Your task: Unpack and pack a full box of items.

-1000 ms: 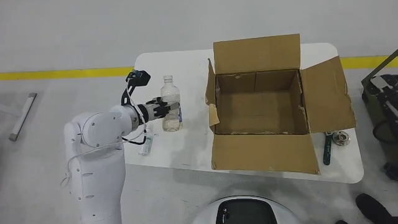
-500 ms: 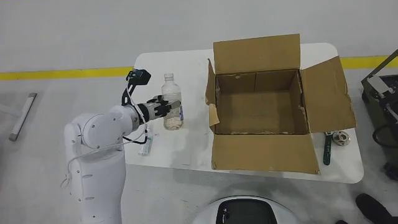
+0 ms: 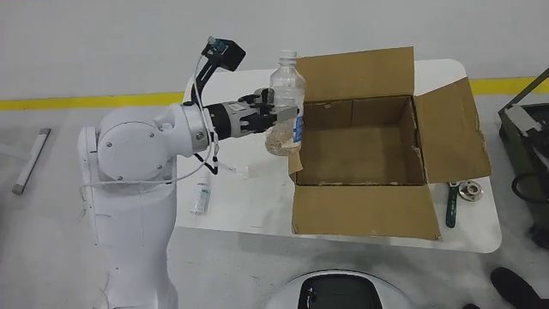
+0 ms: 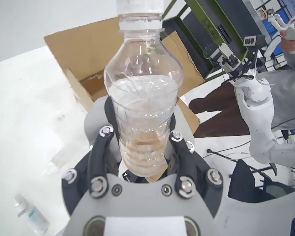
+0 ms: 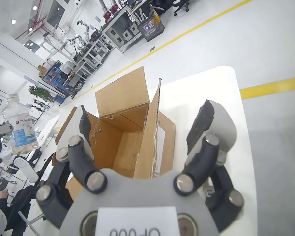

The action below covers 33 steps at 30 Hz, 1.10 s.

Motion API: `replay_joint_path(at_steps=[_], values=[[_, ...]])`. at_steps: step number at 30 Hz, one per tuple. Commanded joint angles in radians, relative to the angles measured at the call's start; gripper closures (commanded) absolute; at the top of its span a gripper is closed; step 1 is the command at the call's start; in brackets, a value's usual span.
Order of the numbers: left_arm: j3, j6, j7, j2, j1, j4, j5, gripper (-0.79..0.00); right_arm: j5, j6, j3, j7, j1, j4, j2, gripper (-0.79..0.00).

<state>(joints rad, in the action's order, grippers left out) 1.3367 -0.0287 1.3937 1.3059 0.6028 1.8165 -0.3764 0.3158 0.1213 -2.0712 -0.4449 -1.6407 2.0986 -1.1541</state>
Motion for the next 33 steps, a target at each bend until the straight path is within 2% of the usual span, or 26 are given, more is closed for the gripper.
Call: replay_joint_path(at_steps=[1,8,15,17,20,23,26,33], values=[[-0.016,-0.001,0.003,0.001,-0.007,-0.01,0.02,0.0,0.022,0.021,-0.003,0.011,-0.005,0.004,0.001,-0.785],[-0.016,-0.001,0.003,0.001,-0.007,-0.01,0.02,0.0,0.116,0.078,-0.001,0.071,-0.029,0.027,0.001,-0.785],[-0.017,-0.002,-0.005,0.001,-0.004,-0.01,0.02,0.0,0.152,0.072,0.021,0.106,-0.042,0.045,-0.001,-0.785],[-0.039,-0.02,-0.036,0.0,0.006,0.002,0.012,0.0,0.164,0.067,0.027,0.109,-0.039,0.05,-0.001,-0.785],[-0.092,-0.058,-0.075,0.004,-0.032,-0.015,0.014,0.0,0.172,0.054,0.034,0.11,-0.031,0.058,-0.001,-0.785],[-0.166,-0.084,-0.124,0.015,-0.089,-0.088,0.05,0.0,0.201,0.051,0.033,0.12,-0.022,0.071,0.0,-0.785],[-0.238,-0.07,-0.148,0.029,-0.155,-0.172,0.074,0.0,0.241,0.037,0.035,0.148,-0.022,0.076,-0.001,-0.785],[-0.381,0.109,-0.189,0.061,-0.28,-0.367,0.028,0.0,0.258,0.004,0.016,0.165,-0.028,0.063,-0.003,-0.785]])
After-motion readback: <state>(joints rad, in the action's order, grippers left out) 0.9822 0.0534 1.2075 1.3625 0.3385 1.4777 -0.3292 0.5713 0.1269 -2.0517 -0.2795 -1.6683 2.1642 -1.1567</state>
